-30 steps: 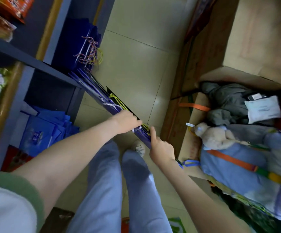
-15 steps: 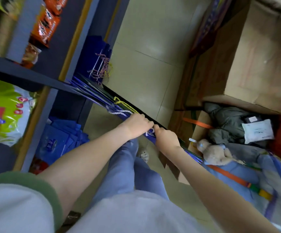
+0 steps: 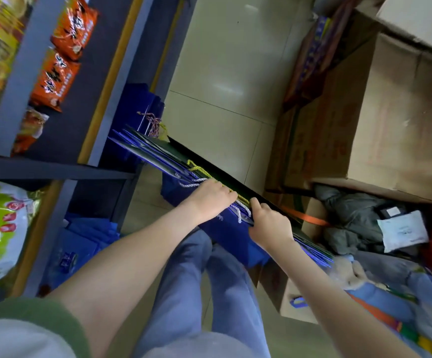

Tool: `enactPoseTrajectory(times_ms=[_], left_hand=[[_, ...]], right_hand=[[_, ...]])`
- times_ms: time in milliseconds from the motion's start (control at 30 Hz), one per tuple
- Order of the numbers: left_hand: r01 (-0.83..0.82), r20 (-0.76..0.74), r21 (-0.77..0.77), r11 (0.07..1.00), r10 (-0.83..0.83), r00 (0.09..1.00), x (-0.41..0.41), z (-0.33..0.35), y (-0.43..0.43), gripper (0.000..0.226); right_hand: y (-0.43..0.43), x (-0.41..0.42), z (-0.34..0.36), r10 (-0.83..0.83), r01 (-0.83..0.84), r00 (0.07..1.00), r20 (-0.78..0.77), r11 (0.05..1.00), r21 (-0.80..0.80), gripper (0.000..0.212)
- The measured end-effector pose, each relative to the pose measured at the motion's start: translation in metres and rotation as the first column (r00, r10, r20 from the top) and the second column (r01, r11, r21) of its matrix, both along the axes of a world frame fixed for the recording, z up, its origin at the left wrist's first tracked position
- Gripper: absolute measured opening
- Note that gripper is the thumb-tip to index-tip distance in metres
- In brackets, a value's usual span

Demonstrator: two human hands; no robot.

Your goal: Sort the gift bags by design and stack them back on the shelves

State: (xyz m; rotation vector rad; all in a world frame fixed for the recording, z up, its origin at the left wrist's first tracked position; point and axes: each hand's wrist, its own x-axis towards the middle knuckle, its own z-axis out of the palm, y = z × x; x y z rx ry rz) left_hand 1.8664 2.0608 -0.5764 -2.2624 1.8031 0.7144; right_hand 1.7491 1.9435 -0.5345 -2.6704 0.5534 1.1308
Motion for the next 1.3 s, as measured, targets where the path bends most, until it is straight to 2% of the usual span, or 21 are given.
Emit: enactPoseTrajectory(times_ms=[67,200,267,333,467,600,700,767,867,1033,1100,1167,1300], left_hand=[[-0.006,0.047,-0.061,0.998,0.009,0.999,0.001,-0.005,-0.005,0.036],[-0.066,0.076,-0.225,0.972,0.085,0.993,0.005,-0.009,-0.019,0.033],[-0.130,0.086,-0.348,0.929,0.170,0.982,0.000,-0.001,-0.024,0.023],[-0.210,0.088,-0.459,0.863,0.280,0.956,-0.010,0.009,-0.028,0.024],[-0.290,0.088,-0.495,0.819,0.379,0.921,-0.016,0.037,-0.034,0.028],[-0.241,0.094,-0.527,0.815,0.337,0.937,-0.011,0.060,-0.032,0.025],[-0.214,0.145,-0.587,0.781,0.361,0.921,-0.015,0.069,-0.029,0.040],[-0.226,0.169,-0.579,0.783,0.387,0.906,-0.020,0.069,-0.031,0.042],[-0.204,0.188,-0.553,0.807,0.360,0.914,-0.022,0.057,-0.038,0.032],[-0.138,0.187,-0.465,0.875,0.249,0.950,-0.024,0.030,-0.036,0.041],[-0.119,0.181,-0.425,0.898,0.213,0.960,-0.031,0.014,-0.031,0.034],[-0.132,0.154,-0.352,0.927,0.197,0.968,-0.038,-0.002,-0.030,0.026],[-0.194,0.091,-0.284,0.939,0.228,0.969,-0.046,-0.039,-0.028,0.030]], right_hand=[[-0.007,0.005,-0.011,-0.003,0.003,1.000,0.009,1.000,0.016,0.050],[-0.024,0.002,-0.024,0.129,-0.124,0.987,0.095,0.991,-0.055,0.052],[-0.033,-0.001,-0.020,0.125,-0.113,0.982,0.141,0.990,-0.087,0.056],[-0.039,-0.002,-0.010,0.124,-0.107,0.978,0.167,0.988,-0.110,0.059],[-0.042,-0.001,0.020,0.134,-0.100,0.961,0.242,0.984,-0.147,0.061],[-0.037,-0.002,0.045,0.129,-0.094,0.963,0.236,0.983,-0.157,0.062],[-0.038,-0.005,0.054,0.058,-0.034,0.964,0.261,0.995,-0.096,0.062],[-0.045,-0.006,0.052,-0.007,0.017,0.950,0.312,0.999,-0.030,0.061],[-0.052,-0.007,0.038,-0.057,0.038,0.942,0.332,0.997,0.064,0.059],[-0.052,-0.021,0.004,-0.028,0.000,0.976,0.216,0.992,0.128,0.055],[-0.054,-0.024,-0.009,-0.004,-0.021,0.985,0.171,0.990,0.139,0.051],[-0.055,-0.026,-0.022,0.020,-0.039,0.991,0.134,0.989,0.141,0.046],[-0.051,-0.029,-0.052,0.041,-0.058,0.993,0.109,0.986,0.153,0.043]])
